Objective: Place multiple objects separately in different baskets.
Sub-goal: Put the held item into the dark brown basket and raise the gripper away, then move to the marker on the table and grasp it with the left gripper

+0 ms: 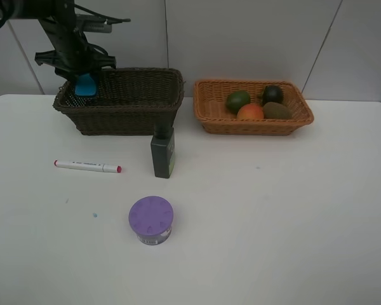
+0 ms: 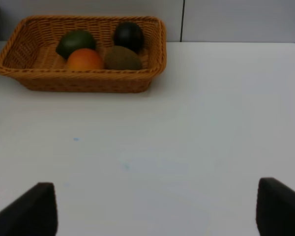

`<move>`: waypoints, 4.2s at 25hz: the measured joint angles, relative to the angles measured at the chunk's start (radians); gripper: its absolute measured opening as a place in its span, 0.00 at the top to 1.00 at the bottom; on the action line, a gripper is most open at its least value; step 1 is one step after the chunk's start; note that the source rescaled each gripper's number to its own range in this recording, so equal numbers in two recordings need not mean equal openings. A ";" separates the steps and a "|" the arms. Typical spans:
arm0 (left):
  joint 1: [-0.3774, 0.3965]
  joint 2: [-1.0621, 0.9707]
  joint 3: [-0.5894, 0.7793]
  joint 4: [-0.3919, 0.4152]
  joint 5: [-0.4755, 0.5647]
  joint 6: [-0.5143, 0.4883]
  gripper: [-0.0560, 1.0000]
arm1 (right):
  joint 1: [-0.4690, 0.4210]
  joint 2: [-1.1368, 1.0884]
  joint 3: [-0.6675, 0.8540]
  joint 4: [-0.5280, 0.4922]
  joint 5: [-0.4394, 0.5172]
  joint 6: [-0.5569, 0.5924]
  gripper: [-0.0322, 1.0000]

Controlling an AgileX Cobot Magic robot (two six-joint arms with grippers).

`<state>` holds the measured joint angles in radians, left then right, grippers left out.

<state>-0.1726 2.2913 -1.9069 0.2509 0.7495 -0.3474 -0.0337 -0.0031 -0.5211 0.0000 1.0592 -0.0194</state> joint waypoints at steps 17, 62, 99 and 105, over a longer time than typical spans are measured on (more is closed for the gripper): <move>0.000 0.011 -0.005 -0.068 0.110 0.001 0.41 | 0.000 0.000 0.000 0.000 0.000 0.000 0.06; -0.004 -0.071 -0.005 -0.105 0.139 0.073 0.00 | 0.000 0.000 0.000 0.000 0.000 0.000 0.06; -0.178 -0.407 0.491 -0.167 0.384 1.304 0.00 | 0.000 0.000 0.000 0.000 0.000 0.000 0.06; -0.178 -0.407 0.590 -0.163 0.273 1.325 0.00 | 0.000 0.000 0.000 0.000 0.000 0.000 0.06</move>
<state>-0.3503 1.8845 -1.3164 0.0880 1.0227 0.9772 -0.0337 -0.0031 -0.5211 0.0000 1.0592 -0.0194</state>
